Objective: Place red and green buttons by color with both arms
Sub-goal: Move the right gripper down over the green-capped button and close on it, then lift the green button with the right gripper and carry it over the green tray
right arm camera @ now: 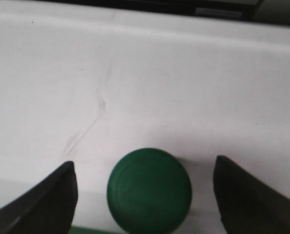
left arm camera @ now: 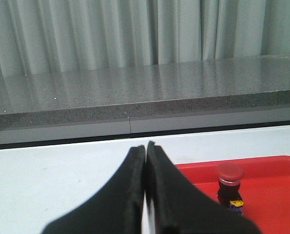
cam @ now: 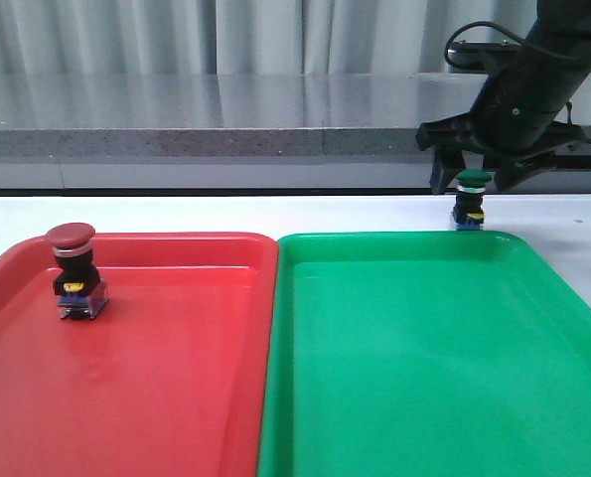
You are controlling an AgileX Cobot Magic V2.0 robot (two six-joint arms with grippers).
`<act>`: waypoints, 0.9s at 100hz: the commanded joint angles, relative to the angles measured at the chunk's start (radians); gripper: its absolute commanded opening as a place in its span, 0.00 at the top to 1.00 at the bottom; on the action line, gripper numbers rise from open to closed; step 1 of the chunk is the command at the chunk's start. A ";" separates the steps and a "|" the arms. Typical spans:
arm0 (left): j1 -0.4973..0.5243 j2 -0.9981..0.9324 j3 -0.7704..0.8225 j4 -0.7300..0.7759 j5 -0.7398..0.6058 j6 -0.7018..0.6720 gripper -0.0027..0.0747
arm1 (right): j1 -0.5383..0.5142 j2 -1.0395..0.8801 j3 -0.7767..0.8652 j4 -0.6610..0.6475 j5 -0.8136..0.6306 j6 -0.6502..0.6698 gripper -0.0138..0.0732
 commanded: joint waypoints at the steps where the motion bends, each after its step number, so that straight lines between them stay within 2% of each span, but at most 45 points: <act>1: 0.005 -0.033 0.025 -0.008 -0.088 -0.006 0.99 | -0.002 -0.061 -0.031 -0.006 -0.061 -0.006 0.21; 8: 0.005 -0.033 0.025 -0.008 -0.088 -0.006 0.99 | -0.002 -0.061 -0.031 -0.006 -0.062 -0.006 0.29; 23: 0.005 -0.033 0.025 -0.008 -0.088 -0.006 0.99 | -0.002 -0.061 -0.031 -0.006 -0.062 -0.006 0.55; 28: 0.005 -0.033 0.025 -0.008 -0.088 -0.006 0.99 | -0.002 -0.062 -0.031 -0.006 -0.062 -0.006 0.60; 62: 0.005 -0.033 0.025 -0.008 -0.088 -0.006 0.99 | -0.002 -0.177 -0.032 -0.014 -0.048 -0.006 0.61; 90: 0.005 -0.033 0.025 -0.008 -0.088 -0.006 0.99 | 0.018 -0.309 -0.027 -0.016 0.075 -0.006 0.61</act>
